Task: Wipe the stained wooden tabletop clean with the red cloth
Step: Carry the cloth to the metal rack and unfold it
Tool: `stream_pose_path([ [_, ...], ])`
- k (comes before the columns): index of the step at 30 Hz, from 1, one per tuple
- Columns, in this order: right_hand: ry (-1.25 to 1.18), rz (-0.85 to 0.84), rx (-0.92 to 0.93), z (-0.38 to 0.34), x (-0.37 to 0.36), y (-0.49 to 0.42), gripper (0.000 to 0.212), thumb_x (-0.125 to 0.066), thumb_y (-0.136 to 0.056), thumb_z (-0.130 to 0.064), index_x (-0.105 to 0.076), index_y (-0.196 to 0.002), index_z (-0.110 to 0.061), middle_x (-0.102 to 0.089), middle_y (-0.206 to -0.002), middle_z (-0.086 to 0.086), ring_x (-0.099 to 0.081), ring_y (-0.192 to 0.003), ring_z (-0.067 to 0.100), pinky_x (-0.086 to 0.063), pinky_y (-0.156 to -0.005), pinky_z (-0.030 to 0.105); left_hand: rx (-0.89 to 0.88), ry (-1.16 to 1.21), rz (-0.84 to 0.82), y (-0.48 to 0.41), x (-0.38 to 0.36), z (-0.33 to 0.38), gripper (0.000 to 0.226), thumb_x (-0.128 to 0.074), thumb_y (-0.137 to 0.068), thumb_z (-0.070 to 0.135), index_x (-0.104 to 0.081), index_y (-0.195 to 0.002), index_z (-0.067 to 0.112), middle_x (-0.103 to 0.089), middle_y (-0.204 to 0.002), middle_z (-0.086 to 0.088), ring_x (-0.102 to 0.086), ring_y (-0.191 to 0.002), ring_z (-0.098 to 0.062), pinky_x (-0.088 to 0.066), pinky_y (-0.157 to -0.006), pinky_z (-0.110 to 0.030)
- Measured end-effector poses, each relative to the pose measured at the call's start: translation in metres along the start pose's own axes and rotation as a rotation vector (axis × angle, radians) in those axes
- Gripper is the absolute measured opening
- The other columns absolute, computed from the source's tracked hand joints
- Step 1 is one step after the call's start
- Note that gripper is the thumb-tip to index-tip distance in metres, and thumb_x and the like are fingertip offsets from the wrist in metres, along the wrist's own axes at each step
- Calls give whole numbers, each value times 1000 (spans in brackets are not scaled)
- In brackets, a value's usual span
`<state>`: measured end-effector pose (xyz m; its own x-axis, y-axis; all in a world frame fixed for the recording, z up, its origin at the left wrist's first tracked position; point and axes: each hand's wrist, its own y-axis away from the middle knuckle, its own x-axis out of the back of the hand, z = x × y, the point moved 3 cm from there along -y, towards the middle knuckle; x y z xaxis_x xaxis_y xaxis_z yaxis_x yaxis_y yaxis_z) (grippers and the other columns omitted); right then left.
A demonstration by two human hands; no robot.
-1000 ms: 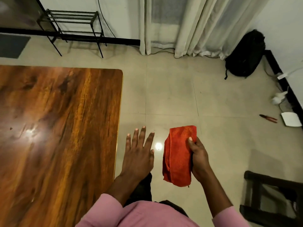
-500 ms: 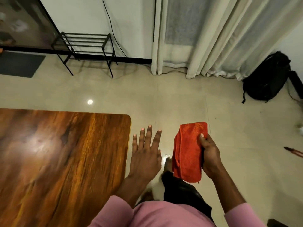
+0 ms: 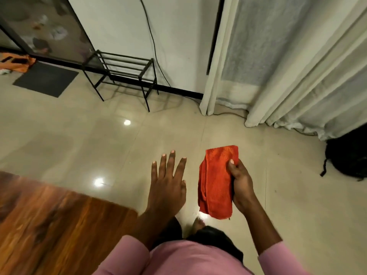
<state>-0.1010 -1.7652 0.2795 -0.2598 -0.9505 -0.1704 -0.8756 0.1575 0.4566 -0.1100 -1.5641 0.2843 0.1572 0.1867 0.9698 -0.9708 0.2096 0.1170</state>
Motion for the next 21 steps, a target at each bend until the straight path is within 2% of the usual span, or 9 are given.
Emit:
stream_pose_path([
  [3,45,-56,12,-23,-18,-48,20,-45,-97,-35,-60,-108,-28,-72,-99,-3,-69,-92,18,-56,-69,28,34,21,-12,-49,7,-4,71,-47,-95,33,-12,-157,25,0,-164,-12,-1,-151,-34,3,-119,-50],
  [8,112,-101,39,-55,-61,-122,20,-46,-96,-36,-61,-107,-31,-72,-100,-3,-69,-93,18,-56,-70,28,73,65,47,-125,16,-39,70,-41,-97,33,-4,-157,27,9,-164,-9,8,-151,-30,9,-119,-47],
  [14,183,-120,67,-101,-129,-200,25,-45,-97,-36,-58,-116,-25,-70,-107,2,-68,-96,21,-55,-77,36,68,127,73,-211,41,-93,70,-39,-98,33,-1,-157,28,17,-162,-8,12,-151,-30,16,-117,-46],
  [18,193,-142,86,-125,-181,-250,27,-45,-98,-35,-57,-118,-22,-70,-106,1,-67,-97,19,-54,-78,34,67,138,106,-256,62,-139,68,-38,-99,32,-2,-157,27,14,-163,-8,12,-151,-29,12,-119,-48],
  [21,200,-178,92,-132,-226,-284,24,-45,-98,-34,-59,-116,-25,-71,-104,-2,-68,-96,19,-54,-75,31,128,154,140,-274,80,-178,67,-43,-98,30,-12,-157,25,5,-164,-8,4,-152,-29,6,-121,-49],
])
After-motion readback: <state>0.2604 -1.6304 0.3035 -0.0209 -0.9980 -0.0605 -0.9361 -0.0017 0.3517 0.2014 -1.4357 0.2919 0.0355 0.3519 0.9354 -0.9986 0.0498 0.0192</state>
